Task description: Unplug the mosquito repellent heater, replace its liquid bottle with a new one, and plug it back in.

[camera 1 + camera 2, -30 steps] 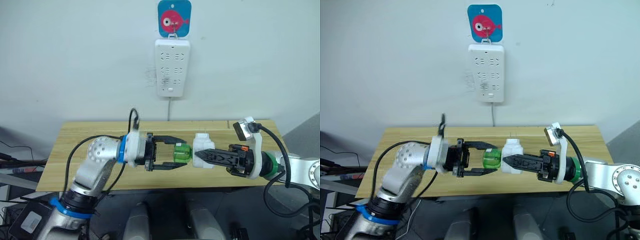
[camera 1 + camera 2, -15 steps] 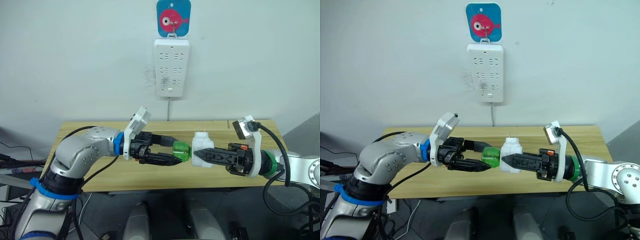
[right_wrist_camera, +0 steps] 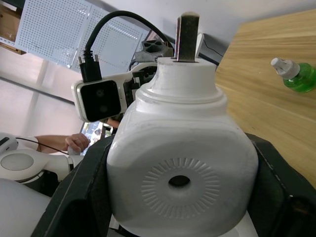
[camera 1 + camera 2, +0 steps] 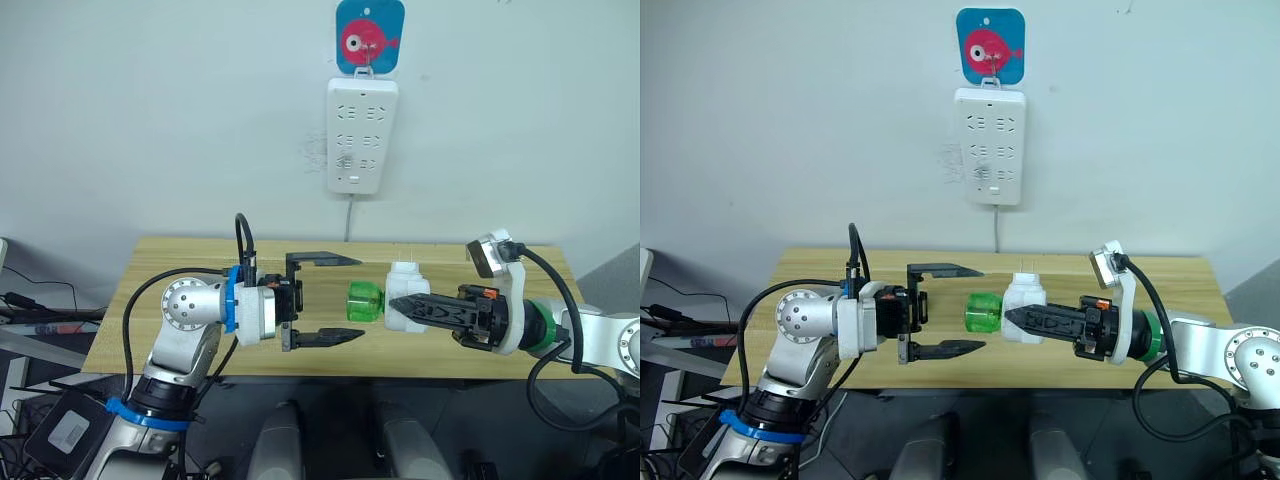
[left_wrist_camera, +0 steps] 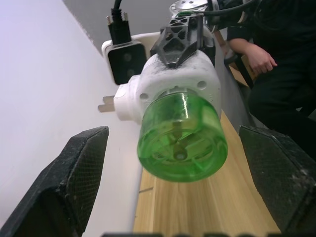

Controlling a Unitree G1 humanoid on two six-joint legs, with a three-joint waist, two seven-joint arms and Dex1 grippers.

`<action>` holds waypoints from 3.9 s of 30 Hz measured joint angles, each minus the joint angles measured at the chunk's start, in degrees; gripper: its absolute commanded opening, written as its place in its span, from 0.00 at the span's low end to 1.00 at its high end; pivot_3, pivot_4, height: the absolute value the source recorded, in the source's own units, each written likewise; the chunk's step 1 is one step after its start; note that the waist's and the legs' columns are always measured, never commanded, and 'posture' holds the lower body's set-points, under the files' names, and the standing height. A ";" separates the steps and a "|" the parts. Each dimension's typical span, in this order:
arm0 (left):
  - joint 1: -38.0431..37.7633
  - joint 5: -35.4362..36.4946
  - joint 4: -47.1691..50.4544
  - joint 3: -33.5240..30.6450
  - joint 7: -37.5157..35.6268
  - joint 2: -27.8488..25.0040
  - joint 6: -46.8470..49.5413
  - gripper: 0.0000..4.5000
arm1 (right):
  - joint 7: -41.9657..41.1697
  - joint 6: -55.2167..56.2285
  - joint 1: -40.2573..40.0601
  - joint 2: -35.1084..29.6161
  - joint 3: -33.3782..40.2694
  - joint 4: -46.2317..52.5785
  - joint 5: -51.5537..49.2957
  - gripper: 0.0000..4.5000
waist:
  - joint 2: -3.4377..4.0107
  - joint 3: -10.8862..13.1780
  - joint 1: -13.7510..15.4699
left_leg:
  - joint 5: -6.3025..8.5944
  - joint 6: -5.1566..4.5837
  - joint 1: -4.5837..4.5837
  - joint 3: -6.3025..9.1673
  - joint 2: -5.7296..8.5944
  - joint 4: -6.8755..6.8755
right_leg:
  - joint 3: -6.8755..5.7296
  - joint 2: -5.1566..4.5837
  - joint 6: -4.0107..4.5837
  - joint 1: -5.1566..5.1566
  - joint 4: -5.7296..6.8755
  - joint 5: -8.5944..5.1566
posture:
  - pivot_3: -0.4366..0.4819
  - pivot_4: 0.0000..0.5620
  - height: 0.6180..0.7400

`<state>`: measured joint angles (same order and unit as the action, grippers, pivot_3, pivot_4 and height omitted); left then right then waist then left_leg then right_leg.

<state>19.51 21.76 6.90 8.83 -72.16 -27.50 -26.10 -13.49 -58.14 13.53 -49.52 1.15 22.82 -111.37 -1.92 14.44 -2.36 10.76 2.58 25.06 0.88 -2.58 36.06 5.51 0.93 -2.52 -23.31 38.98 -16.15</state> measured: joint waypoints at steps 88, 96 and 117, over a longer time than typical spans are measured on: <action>-2.13 0.40 1.60 -0.55 1.36 -5.71 17.24 1.00 | 1.09 0.38 1.14 0.57 -2.23 1.98 2.18 0.67 | -0.06 0.06 0.56 | -0.01 -0.01 0.17 0.04 -0.03 -0.01 | -0.04 -0.23 0.14 -0.08 -0.10 0.04 | 0.45 0.41 1.00; -1.84 -0.51 1.11 -0.55 0.62 -1.02 -0.76 0.86 | 1.10 0.38 1.26 0.59 -2.24 1.80 2.18 0.67 | -0.06 0.05 0.52 | -0.01 -0.01 0.15 0.09 -0.02 0.01 | -0.07 -0.06 0.02 -0.09 -0.02 0.00 | 0.45 0.41 1.00; 16.79 43.53 2.28 2.85 6.92 -18.93 88.41 0.50 | 1.00 1.26 3.22 1.38 -4.49 2.84 1.81 0.67 | -0.07 0.14 -0.90 | -0.03 -0.05 0.30 0.46 0.01 0.00 | -0.45 0.02 0.03 -0.16 0.01 -0.06 | 0.45 0.42 1.00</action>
<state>36.30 65.29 9.18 11.69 -65.24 -46.44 62.31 -12.49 -56.88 16.75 -48.14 -3.34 25.66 -109.56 -1.99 14.58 -3.27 10.73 2.52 25.36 1.34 -2.58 36.06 5.06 0.96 -2.49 -23.46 38.99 -16.20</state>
